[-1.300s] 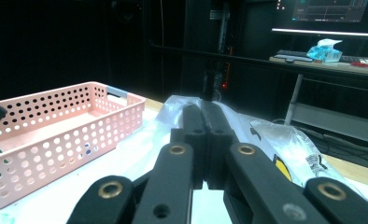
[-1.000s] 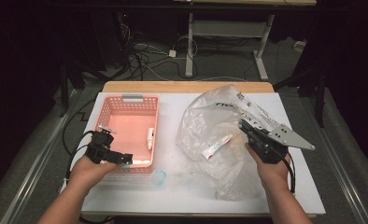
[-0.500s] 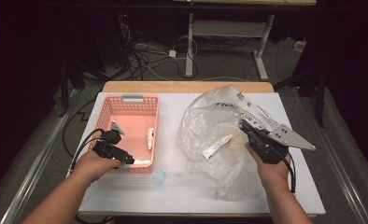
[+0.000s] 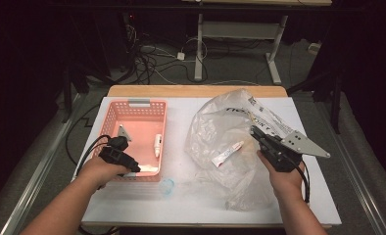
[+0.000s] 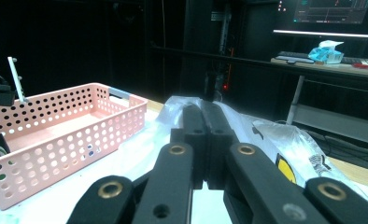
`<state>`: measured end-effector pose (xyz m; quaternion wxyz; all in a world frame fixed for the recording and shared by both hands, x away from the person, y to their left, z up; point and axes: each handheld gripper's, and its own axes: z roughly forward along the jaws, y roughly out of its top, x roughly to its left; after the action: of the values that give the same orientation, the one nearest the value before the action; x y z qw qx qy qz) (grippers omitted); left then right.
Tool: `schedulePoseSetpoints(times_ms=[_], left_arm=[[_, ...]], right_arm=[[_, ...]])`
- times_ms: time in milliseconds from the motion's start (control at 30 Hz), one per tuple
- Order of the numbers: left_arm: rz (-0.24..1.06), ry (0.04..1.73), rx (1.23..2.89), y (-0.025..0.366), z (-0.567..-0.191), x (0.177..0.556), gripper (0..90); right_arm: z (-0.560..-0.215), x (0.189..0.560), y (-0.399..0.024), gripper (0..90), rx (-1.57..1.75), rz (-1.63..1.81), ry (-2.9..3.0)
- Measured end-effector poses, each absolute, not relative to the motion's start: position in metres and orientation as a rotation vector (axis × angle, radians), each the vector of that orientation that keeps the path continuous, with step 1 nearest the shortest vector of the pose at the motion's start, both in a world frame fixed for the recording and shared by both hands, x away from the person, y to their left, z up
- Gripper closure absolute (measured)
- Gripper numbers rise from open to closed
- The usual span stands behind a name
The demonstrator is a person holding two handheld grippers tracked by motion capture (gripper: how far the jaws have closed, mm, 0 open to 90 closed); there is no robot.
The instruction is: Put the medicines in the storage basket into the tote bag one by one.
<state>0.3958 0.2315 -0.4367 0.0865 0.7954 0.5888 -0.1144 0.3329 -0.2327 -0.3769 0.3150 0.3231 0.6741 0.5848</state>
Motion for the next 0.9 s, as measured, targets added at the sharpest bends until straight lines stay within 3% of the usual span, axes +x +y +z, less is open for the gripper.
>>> schedulePoseSetpoints(times_ms=[900], left_arm=[[0.027,1.610,2.357,0.225,-0.422,0.377,34.8]], right_arm=[[-0.376,0.332,-0.233,90.0,0.849,1.544,1.771]])
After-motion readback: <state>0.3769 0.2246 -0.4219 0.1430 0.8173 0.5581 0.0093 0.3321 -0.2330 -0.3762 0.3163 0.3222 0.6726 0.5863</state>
